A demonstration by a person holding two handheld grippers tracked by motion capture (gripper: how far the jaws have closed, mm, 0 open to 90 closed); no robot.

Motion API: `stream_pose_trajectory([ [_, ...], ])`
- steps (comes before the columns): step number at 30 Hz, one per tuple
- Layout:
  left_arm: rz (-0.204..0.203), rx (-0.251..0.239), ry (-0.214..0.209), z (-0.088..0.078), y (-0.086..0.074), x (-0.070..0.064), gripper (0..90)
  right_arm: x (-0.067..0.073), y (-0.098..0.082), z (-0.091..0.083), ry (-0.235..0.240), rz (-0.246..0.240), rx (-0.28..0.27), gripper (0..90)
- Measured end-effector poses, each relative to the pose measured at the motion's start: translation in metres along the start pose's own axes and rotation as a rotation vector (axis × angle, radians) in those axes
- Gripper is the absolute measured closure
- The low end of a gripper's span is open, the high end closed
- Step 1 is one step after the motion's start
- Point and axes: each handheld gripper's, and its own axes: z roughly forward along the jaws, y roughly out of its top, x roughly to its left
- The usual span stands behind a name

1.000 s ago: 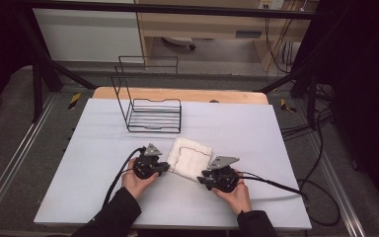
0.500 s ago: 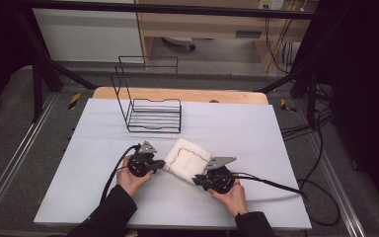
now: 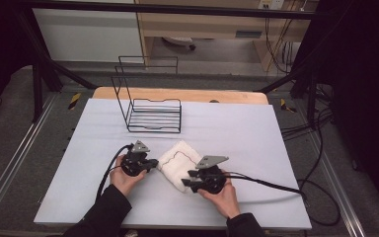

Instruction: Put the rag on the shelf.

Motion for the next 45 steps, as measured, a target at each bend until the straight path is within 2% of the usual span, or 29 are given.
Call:
stream_pose_trajectory([
  [2, -0.004, -0.001, -0.001, 0.001, 0.0, 0.0, 87.4, -0.017, 0.004, -0.008, -0.073, 0.017, -0.026, 50.1],
  [4, -0.001, 0.0, 0.0, 0.001, 0.0, 0.0, 87.4, -0.037, 0.005, -0.012, -0.158, 0.041, -0.009, 50.4],
  [5, 0.0, 0.0, -0.001, 0.001, 0.0, 0.0, 87.4, -0.045, 0.004, -0.011, -0.177, 0.061, 0.002, 51.5],
  [7, 0.001, 0.001, -0.003, 0.002, -0.001, 0.0, 87.5, -0.057, 0.001, -0.005, -0.182, 0.095, 0.036, 51.9],
  [10, 0.006, 0.004, -0.004, 0.002, -0.001, 0.001, 87.4, -0.064, -0.003, 0.008, -0.175, 0.091, 0.069, 55.0],
  [12, -0.001, 0.002, -0.006, 0.002, -0.001, 0.001, 87.5, -0.066, -0.003, 0.011, -0.158, 0.095, 0.069, 58.9],
  [15, -0.003, 0.006, -0.007, 0.002, -0.001, 0.002, 87.5, -0.069, -0.004, 0.011, -0.105, 0.149, 0.07, 70.1],
  [16, -0.005, 0.006, -0.008, 0.002, -0.001, 0.002, 87.5, -0.068, -0.005, 0.011, -0.092, 0.163, 0.065, 73.5],
  [19, -0.007, 0.007, -0.008, 0.002, 0.0, 0.003, 87.6, -0.068, -0.005, 0.01, -0.076, 0.164, 0.065, 81.3],
  [24, -0.016, -0.001, 0.0, 0.001, 0.005, 0.008, 87.7, -0.063, -0.005, 0.003, -0.061, 0.176, 0.077, 83.6],
  [27, -0.025, 0.007, 0.012, 0.005, 0.013, 0.012, 87.7, -0.053, -0.008, -0.002, -0.029, 0.191, 0.054, 83.5],
  [29, -0.031, 0.01, 0.019, 0.009, 0.016, 0.013, 87.6, -0.041, -0.011, -0.007, -0.004, 0.204, 0.048, 83.4],
  [31, -0.055, 0.0, 0.025, 0.011, 0.016, 0.012, 86.7, -0.032, -0.016, -0.009, -0.006, 0.196, 0.049, 83.2],
  [32, -0.069, -0.006, 0.042, 0.009, 0.015, 0.011, 85.2, -0.028, -0.018, -0.01, -0.011, 0.194, 0.051, 82.9],
  [34, -0.085, -0.017, 0.046, 0.004, 0.014, 0.008, 68.2, -0.025, -0.021, -0.01, -0.03, 0.187, 0.06, 82.5],
  [36, -0.064, -0.03, 0.061, -0.007, 0.012, -0.002, 59.8, -0.025, -0.021, -0.01, -0.037, 0.183, 0.064, 82.2],
  [38, -0.05, -0.033, 0.05, -0.015, 0.009, -0.012, 53.5, -0.026, -0.021, -0.011, -0.037, 0.172, 0.065, 82.1],
  [40, -0.034, -0.037, 0.034, -0.021, 0.001, -0.026, 50.9, -0.026, -0.021, -0.011, -0.043, 0.169, 0.064, 82.0],
  [45, -0.014, 0.005, -0.013, -0.022, -0.019, -0.062, 46.6, -0.025, -0.023, -0.01, -0.057, 0.156, 0.06, 81.6],
])
